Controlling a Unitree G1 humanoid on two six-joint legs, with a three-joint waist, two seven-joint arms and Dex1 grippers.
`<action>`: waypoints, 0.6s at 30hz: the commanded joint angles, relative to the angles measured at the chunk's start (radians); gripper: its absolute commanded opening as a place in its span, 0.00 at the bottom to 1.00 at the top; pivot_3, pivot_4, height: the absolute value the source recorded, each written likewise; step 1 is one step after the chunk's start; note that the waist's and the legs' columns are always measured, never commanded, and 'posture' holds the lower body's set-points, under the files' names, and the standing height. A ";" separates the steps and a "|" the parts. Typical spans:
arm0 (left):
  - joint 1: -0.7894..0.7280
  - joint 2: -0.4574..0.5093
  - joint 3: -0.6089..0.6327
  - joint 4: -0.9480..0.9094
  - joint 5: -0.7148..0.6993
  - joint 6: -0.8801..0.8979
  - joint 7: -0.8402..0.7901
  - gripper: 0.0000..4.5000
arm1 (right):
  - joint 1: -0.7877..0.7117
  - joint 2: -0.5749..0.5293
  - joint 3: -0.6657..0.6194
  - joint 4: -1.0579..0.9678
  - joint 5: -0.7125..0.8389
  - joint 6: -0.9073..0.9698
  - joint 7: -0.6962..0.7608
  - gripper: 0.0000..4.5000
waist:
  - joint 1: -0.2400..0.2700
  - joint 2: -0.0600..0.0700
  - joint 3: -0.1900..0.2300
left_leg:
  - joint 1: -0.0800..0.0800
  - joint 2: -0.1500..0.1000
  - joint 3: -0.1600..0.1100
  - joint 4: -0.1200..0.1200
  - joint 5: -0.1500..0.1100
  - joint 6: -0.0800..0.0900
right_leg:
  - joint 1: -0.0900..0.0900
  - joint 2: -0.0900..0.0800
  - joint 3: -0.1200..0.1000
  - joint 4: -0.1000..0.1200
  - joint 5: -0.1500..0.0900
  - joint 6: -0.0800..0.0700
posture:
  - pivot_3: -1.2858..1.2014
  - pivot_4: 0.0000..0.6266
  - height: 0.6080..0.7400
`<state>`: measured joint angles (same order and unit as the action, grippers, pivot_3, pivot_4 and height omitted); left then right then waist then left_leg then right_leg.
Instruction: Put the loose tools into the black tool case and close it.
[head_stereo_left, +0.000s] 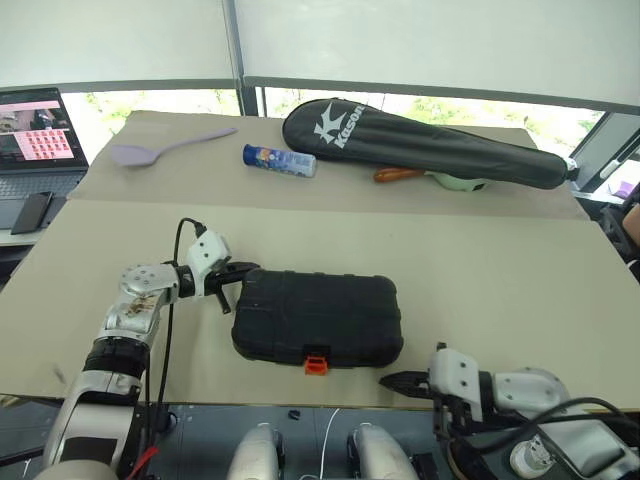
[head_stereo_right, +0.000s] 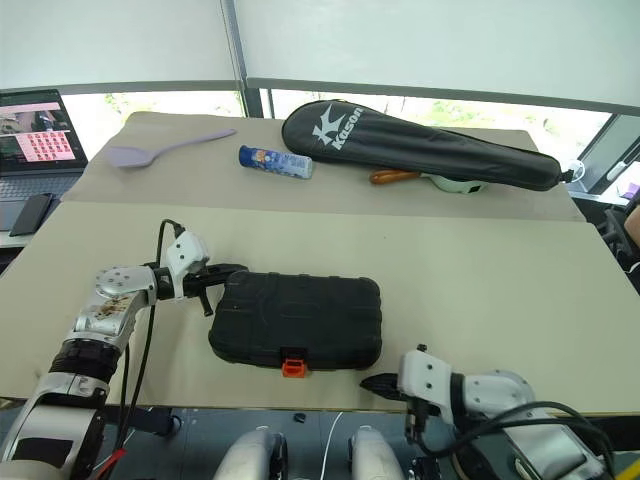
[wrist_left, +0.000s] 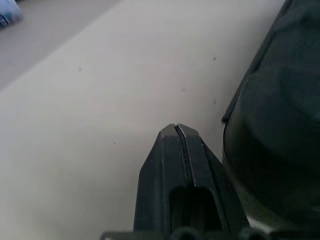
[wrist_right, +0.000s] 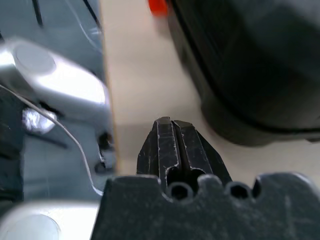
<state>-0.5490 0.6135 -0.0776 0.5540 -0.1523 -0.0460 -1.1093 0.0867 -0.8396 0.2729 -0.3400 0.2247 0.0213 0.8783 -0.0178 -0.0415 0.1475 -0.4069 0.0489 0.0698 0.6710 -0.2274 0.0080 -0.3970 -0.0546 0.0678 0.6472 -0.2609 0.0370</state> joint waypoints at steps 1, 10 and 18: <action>-0.018 0.010 -0.012 -0.010 -0.001 0.018 -0.056 0.00 | -0.089 0.035 0.035 0.053 -0.129 0.002 -0.026 0.00 | 0.001 0.000 0.000 | 0.000 0.000 0.000 0.000 0.000 0.000 | 0.000 0.000 0.000 0.000 0.000 0.000 | 0.52 0.24 1.00; 0.154 0.020 0.039 -0.238 -0.087 0.103 -0.091 0.00 | -0.275 0.156 -0.031 0.231 -0.167 -0.021 -0.071 0.00 | -0.004 -0.001 0.000 | 0.000 0.001 0.000 0.002 0.000 0.000 | 0.000 0.000 0.000 0.001 0.000 -0.001 | 0.52 0.24 1.00; 0.313 -0.008 0.073 -0.461 -0.158 0.188 -0.045 0.00 | -0.471 0.250 -0.060 0.522 -0.198 -0.137 -0.082 0.00 | 0.006 -0.001 0.001 | -0.003 0.000 0.001 0.005 0.000 0.000 | -0.002 -0.002 0.000 0.002 0.001 0.000 | 0.52 0.24 1.00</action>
<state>-0.2418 0.6140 -0.0071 0.1577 -0.2791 0.1362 -1.1574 -0.3514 -0.5983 0.2485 0.1603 0.0225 -0.0587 0.8127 -0.0115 -0.0420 0.1483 -0.4122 0.0492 0.0702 0.6755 -0.2273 0.0080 -0.4019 -0.0562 0.0677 0.6495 -0.2599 0.0368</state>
